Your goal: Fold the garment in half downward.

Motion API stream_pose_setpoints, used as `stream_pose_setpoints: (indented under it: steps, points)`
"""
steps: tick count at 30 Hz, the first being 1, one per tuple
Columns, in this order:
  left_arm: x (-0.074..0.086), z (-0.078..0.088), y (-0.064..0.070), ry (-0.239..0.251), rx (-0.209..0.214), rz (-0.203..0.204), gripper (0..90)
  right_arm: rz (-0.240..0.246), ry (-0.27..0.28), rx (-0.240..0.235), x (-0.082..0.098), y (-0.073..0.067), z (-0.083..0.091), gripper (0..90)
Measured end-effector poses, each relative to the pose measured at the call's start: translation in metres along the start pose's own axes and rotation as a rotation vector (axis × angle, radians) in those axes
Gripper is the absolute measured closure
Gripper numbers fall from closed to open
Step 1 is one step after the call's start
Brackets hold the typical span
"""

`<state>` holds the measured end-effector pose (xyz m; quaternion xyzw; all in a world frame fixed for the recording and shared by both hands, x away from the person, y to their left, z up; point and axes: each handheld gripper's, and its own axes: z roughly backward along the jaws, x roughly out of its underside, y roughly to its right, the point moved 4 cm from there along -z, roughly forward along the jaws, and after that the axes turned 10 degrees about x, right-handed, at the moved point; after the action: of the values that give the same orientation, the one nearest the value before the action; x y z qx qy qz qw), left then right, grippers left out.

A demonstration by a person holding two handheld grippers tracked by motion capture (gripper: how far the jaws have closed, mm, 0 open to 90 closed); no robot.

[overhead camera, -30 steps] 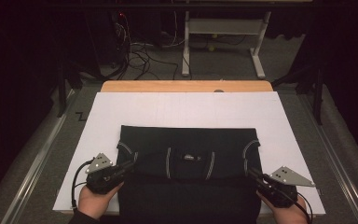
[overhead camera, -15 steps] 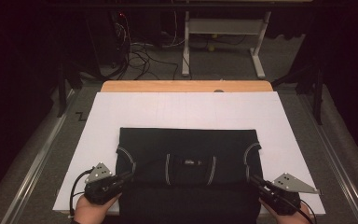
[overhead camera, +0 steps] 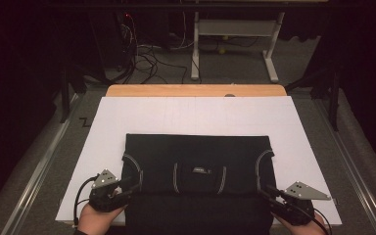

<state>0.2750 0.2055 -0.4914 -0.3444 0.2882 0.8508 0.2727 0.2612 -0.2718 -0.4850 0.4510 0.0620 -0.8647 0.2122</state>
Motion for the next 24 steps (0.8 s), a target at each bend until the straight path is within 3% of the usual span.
stream_pose_setpoints:
  steps: [3,7,12,15,17,19,22,24]
  points:
    - [-0.008,0.001,-0.002,0.017,-0.002,0.003,38.0,-0.013,0.047,0.000,-0.008,0.001,0.003,58.4]
    - [-0.033,0.001,0.003,0.045,0.015,-0.012,36.0,-0.025,0.079,0.001,-0.024,0.002,-0.002,53.4]
    - [-0.069,-0.022,0.014,0.016,0.018,-0.057,35.5,-0.003,0.075,-0.026,-0.054,-0.004,-0.021,51.9]
    - [-0.087,-0.042,0.018,0.001,0.021,-0.051,35.6,0.014,0.054,-0.059,-0.070,-0.015,-0.038,53.0]
    - [-0.096,-0.058,0.019,-0.030,0.027,-0.042,35.7,0.029,0.034,-0.069,-0.079,-0.022,-0.051,54.0]
    - [-0.100,-0.074,0.017,-0.085,-0.002,-0.034,35.9,0.031,-0.005,-0.082,-0.084,-0.029,-0.065,55.5]
    - [-0.097,-0.095,0.015,-0.158,-0.001,-0.027,35.6,0.052,-0.077,-0.077,-0.084,-0.038,-0.083,56.9]
    - [-0.091,-0.106,0.015,-0.213,0.024,-0.017,35.5,0.059,-0.131,-0.087,-0.079,-0.043,-0.093,56.7]
